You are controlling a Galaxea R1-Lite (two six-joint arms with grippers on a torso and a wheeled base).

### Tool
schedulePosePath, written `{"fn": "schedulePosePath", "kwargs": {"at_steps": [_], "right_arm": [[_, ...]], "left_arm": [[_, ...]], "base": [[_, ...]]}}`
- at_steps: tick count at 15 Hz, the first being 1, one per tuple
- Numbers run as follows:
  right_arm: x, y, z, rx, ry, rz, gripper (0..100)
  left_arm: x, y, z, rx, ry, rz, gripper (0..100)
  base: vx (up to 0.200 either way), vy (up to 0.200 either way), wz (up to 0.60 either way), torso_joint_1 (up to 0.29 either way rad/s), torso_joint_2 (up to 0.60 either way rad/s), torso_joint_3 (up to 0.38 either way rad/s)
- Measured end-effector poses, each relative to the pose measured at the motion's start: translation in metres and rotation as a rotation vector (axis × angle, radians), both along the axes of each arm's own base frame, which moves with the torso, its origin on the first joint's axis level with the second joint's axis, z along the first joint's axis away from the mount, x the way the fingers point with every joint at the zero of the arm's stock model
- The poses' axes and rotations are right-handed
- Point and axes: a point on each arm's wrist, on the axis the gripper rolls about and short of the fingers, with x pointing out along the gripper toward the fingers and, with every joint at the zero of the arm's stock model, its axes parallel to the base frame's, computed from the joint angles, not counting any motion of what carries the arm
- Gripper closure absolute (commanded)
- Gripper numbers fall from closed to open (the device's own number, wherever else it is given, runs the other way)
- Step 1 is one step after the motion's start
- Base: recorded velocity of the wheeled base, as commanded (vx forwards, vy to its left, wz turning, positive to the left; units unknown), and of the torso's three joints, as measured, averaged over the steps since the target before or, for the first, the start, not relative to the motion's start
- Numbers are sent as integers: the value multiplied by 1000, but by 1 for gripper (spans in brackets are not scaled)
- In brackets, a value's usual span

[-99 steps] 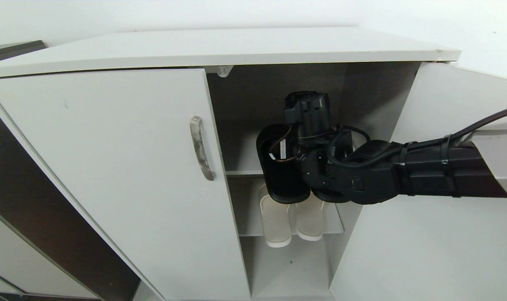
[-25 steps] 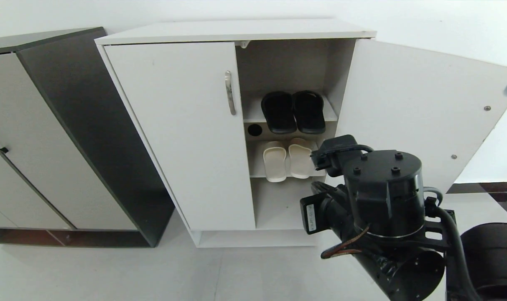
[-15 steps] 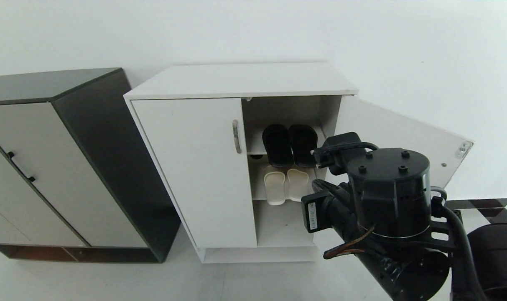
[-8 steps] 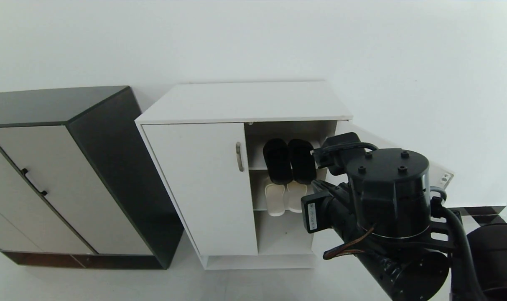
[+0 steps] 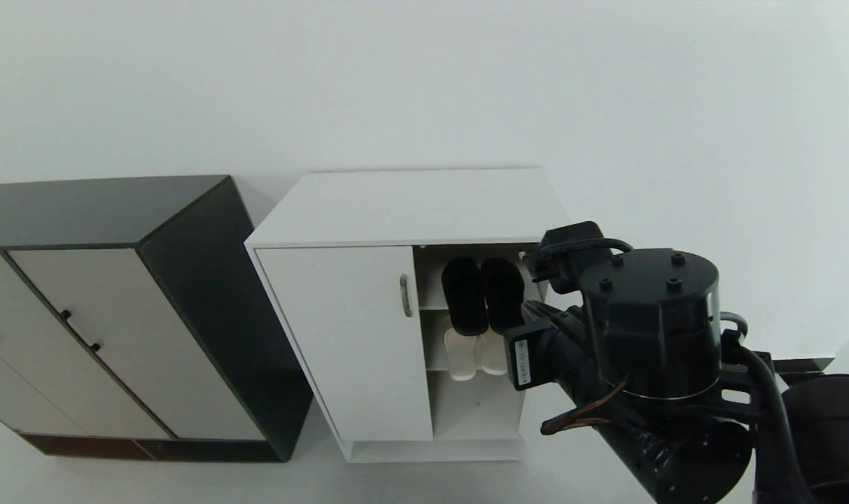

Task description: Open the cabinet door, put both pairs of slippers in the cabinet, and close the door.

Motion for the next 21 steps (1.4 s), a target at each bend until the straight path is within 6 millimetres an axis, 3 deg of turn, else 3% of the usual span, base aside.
{"fn": "schedulePosePath", "kwargs": {"at_steps": [8,15,21], "right_arm": [[0,0,1,16,-11,1,100],[-1,-1,-1,16,-34,10,100],[-1,-2,-3,0,-31,10,100]], "left_arm": [[0,0,0,0,0,0,100],[0,0,0,0,0,0,100],[0,0,0,0,0,0,100]], "base": [[0,0,0,228,-497,-270],[0,0,0,7,-11,-7],[0,0,-600,6,-1,1]]}}
